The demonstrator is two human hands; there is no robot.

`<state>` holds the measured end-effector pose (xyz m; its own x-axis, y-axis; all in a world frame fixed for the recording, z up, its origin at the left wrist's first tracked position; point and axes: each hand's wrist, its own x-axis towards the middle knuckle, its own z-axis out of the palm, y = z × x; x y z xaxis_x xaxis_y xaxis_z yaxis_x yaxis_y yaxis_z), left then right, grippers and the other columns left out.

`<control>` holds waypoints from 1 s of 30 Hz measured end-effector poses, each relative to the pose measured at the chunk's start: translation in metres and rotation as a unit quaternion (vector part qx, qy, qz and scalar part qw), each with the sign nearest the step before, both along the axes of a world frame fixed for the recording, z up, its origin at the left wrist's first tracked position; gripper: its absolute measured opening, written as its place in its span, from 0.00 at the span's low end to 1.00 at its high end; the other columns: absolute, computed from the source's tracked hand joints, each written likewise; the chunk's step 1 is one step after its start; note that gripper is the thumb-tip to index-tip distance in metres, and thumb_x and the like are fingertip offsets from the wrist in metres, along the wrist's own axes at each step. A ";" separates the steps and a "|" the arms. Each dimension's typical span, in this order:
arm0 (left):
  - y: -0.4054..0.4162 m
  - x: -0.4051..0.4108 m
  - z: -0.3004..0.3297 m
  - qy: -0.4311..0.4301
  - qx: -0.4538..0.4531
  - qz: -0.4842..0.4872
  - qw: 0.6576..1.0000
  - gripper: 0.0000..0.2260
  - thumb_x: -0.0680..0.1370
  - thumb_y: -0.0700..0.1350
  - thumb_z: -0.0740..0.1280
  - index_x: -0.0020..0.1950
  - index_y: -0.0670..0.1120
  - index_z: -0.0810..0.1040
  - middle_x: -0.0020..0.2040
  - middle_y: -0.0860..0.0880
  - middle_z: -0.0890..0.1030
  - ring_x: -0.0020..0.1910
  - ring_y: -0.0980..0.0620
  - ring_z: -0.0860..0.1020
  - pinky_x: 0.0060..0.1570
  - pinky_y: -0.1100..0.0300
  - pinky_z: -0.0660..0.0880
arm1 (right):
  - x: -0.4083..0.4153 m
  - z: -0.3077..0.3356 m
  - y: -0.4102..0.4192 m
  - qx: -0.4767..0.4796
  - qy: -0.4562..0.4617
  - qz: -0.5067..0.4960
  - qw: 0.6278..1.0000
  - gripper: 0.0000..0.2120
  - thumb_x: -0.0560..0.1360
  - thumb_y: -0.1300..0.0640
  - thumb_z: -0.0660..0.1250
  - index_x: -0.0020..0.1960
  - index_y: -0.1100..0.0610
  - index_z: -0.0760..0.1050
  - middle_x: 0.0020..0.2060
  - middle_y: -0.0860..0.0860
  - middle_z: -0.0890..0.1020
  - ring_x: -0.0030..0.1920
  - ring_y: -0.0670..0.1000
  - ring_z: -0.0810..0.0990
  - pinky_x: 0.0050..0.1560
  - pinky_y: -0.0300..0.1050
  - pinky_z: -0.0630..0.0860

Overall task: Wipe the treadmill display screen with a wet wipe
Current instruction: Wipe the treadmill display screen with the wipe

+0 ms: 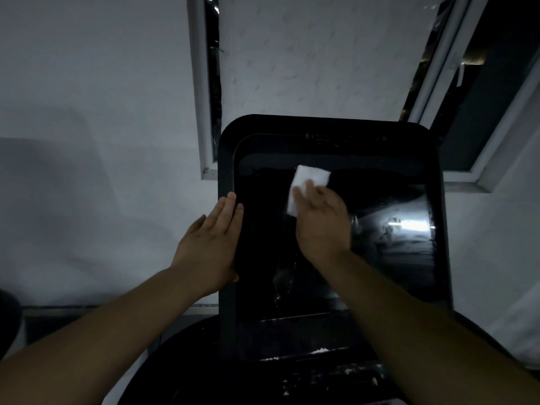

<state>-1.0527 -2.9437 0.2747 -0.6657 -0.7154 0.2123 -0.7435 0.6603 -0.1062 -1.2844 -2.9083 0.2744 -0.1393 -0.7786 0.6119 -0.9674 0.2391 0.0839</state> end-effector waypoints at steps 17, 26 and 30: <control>0.004 -0.003 0.004 -0.006 0.003 0.009 1.000 0.59 0.70 0.60 0.75 0.80 0.45 0.32 0.79 0.42 0.28 0.81 0.46 0.35 0.80 0.49 0.50 | 0.024 -0.045 0.032 -0.061 -0.018 0.026 0.998 0.25 0.73 0.55 0.59 0.68 0.60 0.77 0.69 0.61 0.77 0.66 0.65 0.76 0.69 0.63 0.69; 0.004 -0.001 0.005 -0.021 0.005 0.012 1.000 0.60 0.71 0.62 0.74 0.80 0.45 0.30 0.78 0.43 0.26 0.80 0.47 0.34 0.80 0.48 0.50 | 0.013 -0.077 0.056 -0.037 0.006 0.066 0.997 0.24 0.78 0.54 0.57 0.72 0.59 0.74 0.72 0.58 0.74 0.72 0.61 0.72 0.73 0.64 0.64; 0.005 -0.003 0.005 -0.017 0.007 0.014 1.000 0.60 0.70 0.61 0.76 0.80 0.45 0.31 0.79 0.43 0.26 0.80 0.46 0.34 0.80 0.49 0.50 | 0.004 -0.077 0.062 -0.048 -0.034 0.012 0.998 0.24 0.81 0.50 0.55 0.73 0.60 0.71 0.73 0.60 0.72 0.75 0.61 0.69 0.74 0.64 0.62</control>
